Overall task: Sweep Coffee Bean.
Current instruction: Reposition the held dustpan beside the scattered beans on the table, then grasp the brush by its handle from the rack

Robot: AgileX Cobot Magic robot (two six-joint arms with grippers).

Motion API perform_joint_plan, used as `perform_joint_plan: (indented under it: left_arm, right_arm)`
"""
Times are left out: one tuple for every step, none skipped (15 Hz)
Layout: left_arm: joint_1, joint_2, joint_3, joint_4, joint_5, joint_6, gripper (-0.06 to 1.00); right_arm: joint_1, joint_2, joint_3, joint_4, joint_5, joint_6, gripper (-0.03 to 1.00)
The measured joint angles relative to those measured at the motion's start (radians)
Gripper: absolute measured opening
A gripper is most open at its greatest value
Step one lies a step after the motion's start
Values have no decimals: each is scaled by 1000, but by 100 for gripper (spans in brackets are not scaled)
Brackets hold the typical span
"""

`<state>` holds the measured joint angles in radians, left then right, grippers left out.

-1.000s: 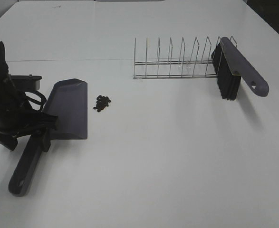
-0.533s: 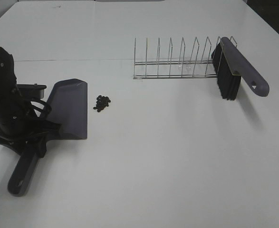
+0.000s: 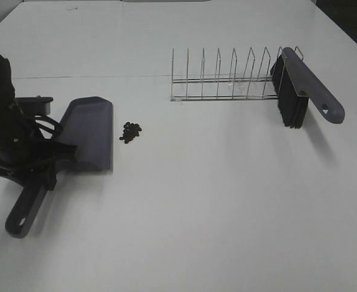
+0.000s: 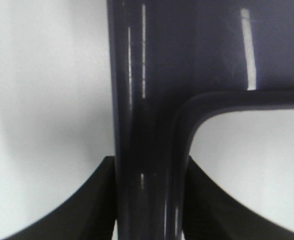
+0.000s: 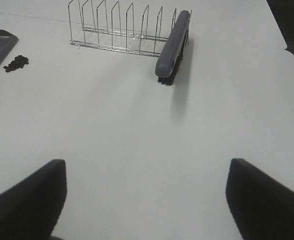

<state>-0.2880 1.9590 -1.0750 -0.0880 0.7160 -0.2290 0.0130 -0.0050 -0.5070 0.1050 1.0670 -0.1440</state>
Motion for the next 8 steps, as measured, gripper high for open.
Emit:
perform_joint_plan:
  left_arm:
    - [0,-39,0,1,-1,0,32]
    - [0,-63,0,1,-5,0,32]
    - [0,-77,0,1,-6,0,32]
    - [0,-82,0,3,-8,0,32]
    - [0,-82,0,3,-9,0,32]
    - [0,-82,0,3,-9,0,32]
    - [0,-82,0,3,-9,-1,32]
    - [0,-82,0,3,-9,-1,32]
  right_arm:
    - [0,0,0,0,0,0,73]
    - [0,0,0,0,0,0,73]
    - [0,0,0,0,0,0,73]
    - [0,0,0,0,0,0,73]
    - [0,0,0,0,0,0,73]
    - [0,0,0,0,0,0,73]
    - [0,11,0,0,-1,2,73]
    - [0,42,-6,0,-14,5,73]
